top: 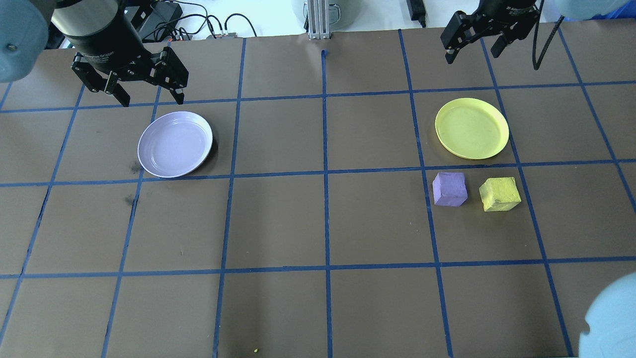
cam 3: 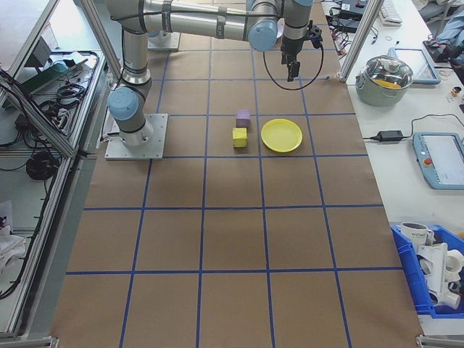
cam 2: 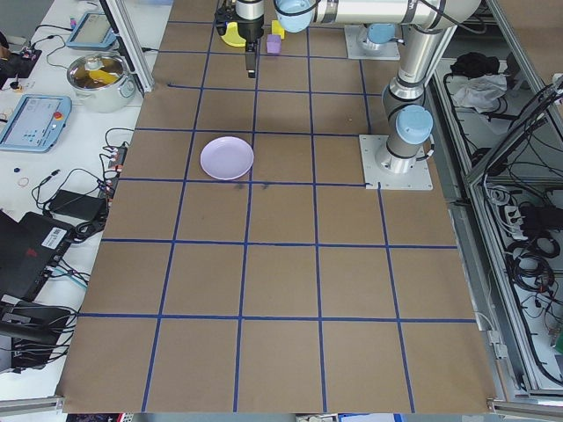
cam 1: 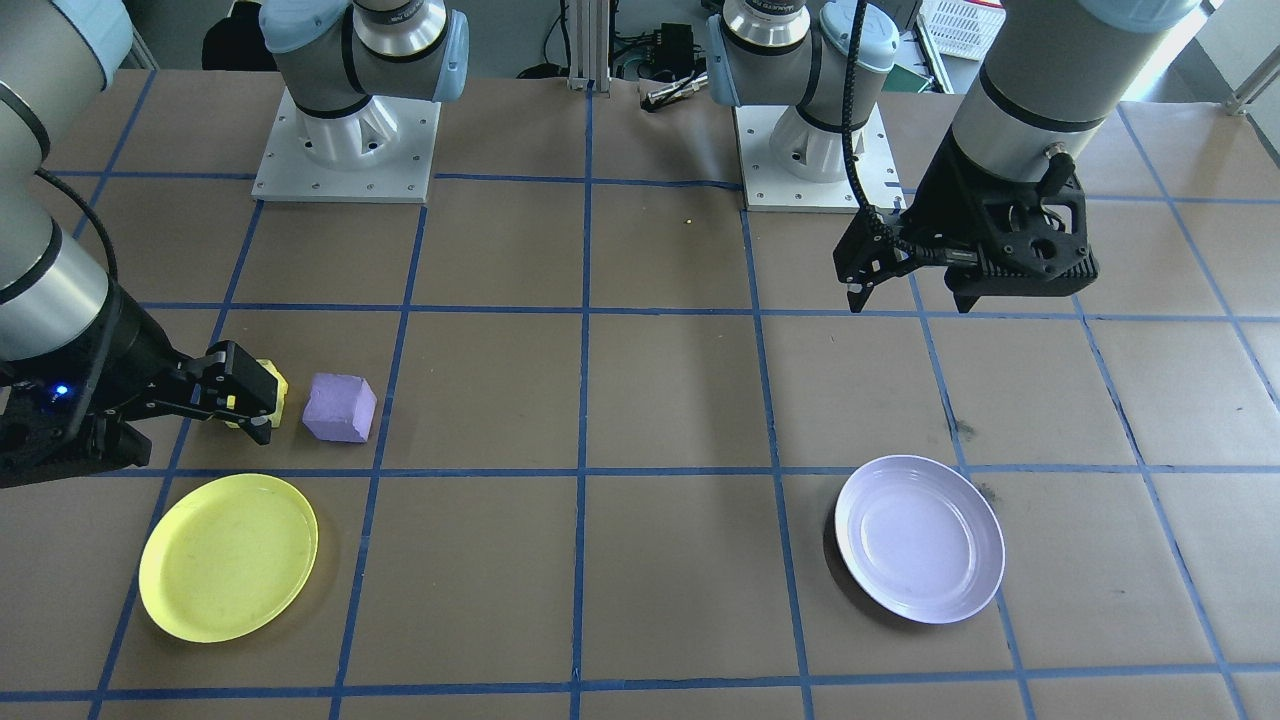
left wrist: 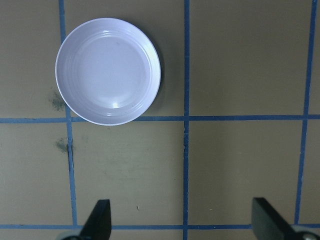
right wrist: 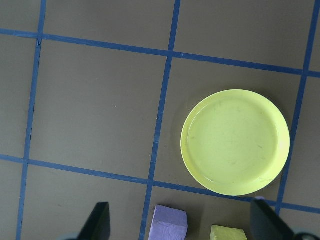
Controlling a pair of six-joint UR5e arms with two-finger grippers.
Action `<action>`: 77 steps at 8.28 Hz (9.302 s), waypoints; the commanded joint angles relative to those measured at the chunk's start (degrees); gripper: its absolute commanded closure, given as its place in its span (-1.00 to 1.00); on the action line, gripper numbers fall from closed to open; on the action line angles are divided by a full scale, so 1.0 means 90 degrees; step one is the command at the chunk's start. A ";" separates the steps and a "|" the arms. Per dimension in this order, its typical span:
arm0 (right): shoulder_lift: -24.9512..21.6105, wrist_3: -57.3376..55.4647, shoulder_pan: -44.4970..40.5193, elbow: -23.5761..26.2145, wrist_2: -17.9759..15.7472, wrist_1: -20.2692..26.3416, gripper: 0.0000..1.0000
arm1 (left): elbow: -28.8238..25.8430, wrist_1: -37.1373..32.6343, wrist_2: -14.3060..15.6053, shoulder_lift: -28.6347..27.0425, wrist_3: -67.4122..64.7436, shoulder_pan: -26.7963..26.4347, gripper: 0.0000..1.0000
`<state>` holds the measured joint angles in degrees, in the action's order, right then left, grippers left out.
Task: Sort blocks by color into plates
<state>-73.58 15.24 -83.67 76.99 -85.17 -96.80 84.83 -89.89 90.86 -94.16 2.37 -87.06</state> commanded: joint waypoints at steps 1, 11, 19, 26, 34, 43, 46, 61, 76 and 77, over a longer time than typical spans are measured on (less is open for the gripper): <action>0.0021 0.0074 0.0010 0.0029 -0.0009 0.0013 -1.00 | 0.0018 0.0026 -0.0007 -0.0084 0.0000 0.0015 -1.00; -0.0358 0.0319 0.1191 0.2670 -0.0468 -0.1096 -0.96 | -0.0051 -0.0482 0.0012 -0.0143 -0.0039 0.0122 -1.00; -0.0186 0.0299 0.1396 0.3916 -0.0829 -0.1820 -1.00 | 0.0008 -0.0511 0.0022 -0.0143 -0.0078 0.0112 -1.00; 0.0021 0.0240 0.1396 0.3955 -0.0966 -0.1921 0.17 | 0.0008 -0.0540 0.0002 -0.0017 0.0126 0.0122 -1.00; 0.0243 0.0260 0.1299 0.1596 -0.0967 0.0256 0.90 | -0.0041 -0.0462 0.0002 -0.0143 0.0185 0.0122 -1.00; 0.1993 -0.0189 0.0625 0.0127 -0.0810 -0.0377 0.49 | -0.0002 -0.0306 0.0003 -0.0017 0.0176 0.0112 -1.00; 0.2199 -0.0580 0.0605 0.0108 -0.0907 -0.0397 -1.00 | 0.0008 -0.0315 0.0012 -0.0114 0.0166 0.0103 -1.00; 0.0353 -0.1889 -0.0264 0.3134 -0.0751 -0.1218 -1.00 | 0.0008 -0.0218 0.0012 -0.0231 0.0264 0.0112 -1.00; 0.0430 -0.4597 -0.2056 0.1289 0.0596 -0.0882 1.00 | 0.0194 0.0163 0.0032 -0.0143 0.0186 0.0103 -1.00; 0.0663 -0.5483 -0.2525 0.1289 0.0625 -0.1233 1.00 | 0.0136 0.0134 0.0051 -0.0153 0.0234 0.0112 -1.00</action>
<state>-70.40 -21.08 -98.59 89.04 -80.85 -102.92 86.59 -88.42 91.21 -95.35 4.28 -86.12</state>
